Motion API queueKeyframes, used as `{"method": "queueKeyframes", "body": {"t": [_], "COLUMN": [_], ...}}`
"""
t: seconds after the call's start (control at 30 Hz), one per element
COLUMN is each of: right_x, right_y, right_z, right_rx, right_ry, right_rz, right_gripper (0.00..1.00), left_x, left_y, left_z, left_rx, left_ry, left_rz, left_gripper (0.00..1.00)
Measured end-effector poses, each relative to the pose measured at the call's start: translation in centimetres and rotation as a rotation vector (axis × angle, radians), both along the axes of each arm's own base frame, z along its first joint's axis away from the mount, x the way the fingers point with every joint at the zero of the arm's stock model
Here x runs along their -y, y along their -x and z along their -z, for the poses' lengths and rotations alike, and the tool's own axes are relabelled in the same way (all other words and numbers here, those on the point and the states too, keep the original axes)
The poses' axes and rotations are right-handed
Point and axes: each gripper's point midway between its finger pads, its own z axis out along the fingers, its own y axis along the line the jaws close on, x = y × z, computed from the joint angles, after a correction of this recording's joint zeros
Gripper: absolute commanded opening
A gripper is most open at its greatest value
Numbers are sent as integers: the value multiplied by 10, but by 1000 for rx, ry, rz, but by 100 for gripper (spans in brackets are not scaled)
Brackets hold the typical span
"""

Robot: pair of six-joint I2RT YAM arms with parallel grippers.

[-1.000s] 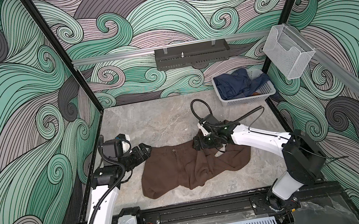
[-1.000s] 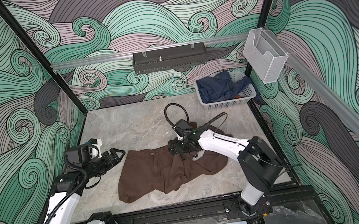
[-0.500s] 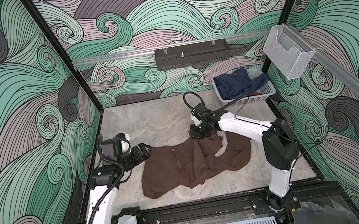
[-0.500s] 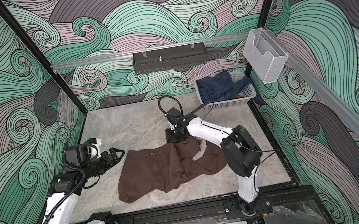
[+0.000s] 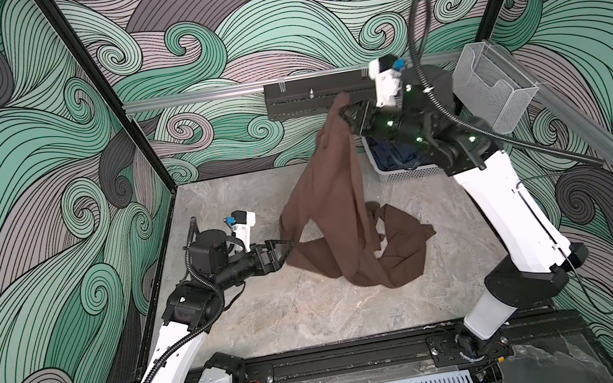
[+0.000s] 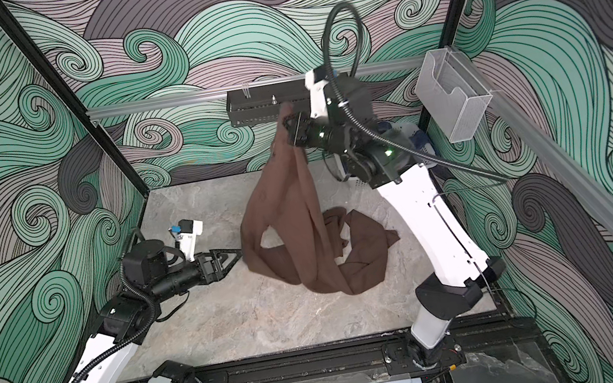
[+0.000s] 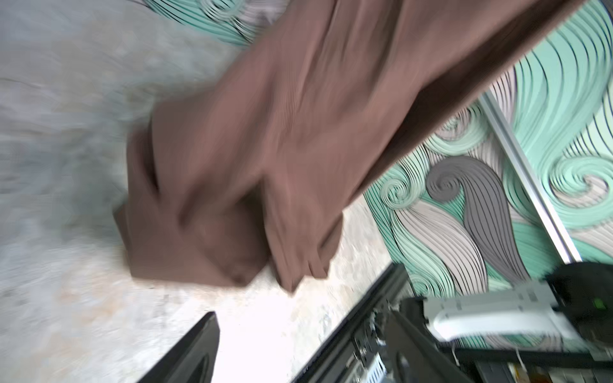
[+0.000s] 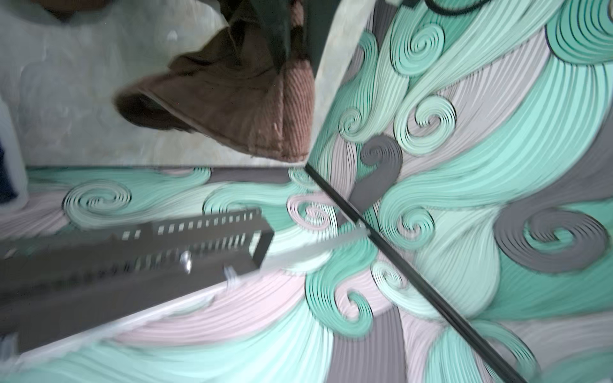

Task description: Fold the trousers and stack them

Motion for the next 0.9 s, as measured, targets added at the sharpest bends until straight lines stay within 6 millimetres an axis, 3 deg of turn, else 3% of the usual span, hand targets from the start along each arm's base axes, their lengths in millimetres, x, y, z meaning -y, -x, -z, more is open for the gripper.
{"method": "queueKeyframes", "body": {"t": [0.07, 0.17, 0.27, 0.47, 0.57, 0.9], "right_x": [21, 46, 69, 97, 102, 104], "right_y": [-5, -17, -33, -57, -59, -51], "right_z": [-32, -46, -32, 12, 21, 11], "right_rx": [73, 108, 64, -62, -90, -72], "right_ry": [-36, -47, -25, 27, 38, 23], "right_rz": [59, 138, 205, 284, 293, 282], "right_gripper": [0, 0, 0, 0, 0, 0], "left_x": [18, 48, 78, 134, 155, 206], "left_y": [1, 2, 8, 10, 1, -46], "left_z": [13, 48, 87, 143, 159, 188], "left_rx": [-18, -77, -149, -213, -218, -199], "left_ry": [-8, -54, -118, -193, -193, -170], "left_rz": [48, 104, 160, 222, 217, 180], "left_gripper": [84, 86, 89, 99, 99, 99]}}
